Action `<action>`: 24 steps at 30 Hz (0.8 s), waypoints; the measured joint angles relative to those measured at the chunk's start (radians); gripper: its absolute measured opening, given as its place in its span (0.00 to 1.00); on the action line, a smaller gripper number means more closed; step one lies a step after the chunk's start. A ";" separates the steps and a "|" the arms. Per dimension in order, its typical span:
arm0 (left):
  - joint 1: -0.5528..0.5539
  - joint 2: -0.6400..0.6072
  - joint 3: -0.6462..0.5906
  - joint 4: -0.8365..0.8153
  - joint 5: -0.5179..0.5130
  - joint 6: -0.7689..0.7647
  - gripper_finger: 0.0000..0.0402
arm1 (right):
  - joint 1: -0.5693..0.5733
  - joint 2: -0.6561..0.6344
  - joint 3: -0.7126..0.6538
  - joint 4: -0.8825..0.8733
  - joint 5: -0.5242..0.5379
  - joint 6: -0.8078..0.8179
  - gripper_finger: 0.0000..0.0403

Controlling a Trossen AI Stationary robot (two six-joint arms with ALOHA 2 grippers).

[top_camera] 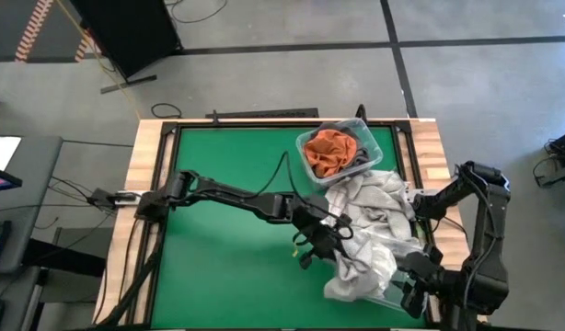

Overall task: Sort towels by color in basket
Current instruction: Put the light gray towel into the bottom transparent bin

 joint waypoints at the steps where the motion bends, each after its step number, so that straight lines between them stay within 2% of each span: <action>1: 0.000 0.001 0.001 -0.006 0.000 0.001 0.24 | 0.000 0.000 0.000 -0.001 0.000 -0.001 0.58; 4: 0.000 -0.002 -0.003 -0.007 0.002 0.002 0.37 | 0.000 0.000 0.000 0.004 0.032 -0.024 0.58; 9: -0.001 -0.002 -0.003 -0.021 0.002 -0.011 0.57 | -0.012 0.000 0.000 0.064 0.251 -0.185 0.58; 11: -0.001 -0.002 -0.002 -0.029 0.002 -0.011 0.61 | -0.033 0.000 0.000 0.092 0.291 -0.259 0.58; 15: -0.003 -0.002 -0.002 -0.056 0.002 -0.010 0.65 | -0.105 -0.001 -0.015 0.194 0.314 -0.447 0.58; 24: -0.006 -0.002 -0.002 -0.067 0.002 -0.004 0.65 | -0.243 0.000 -0.030 0.340 0.294 -0.798 0.61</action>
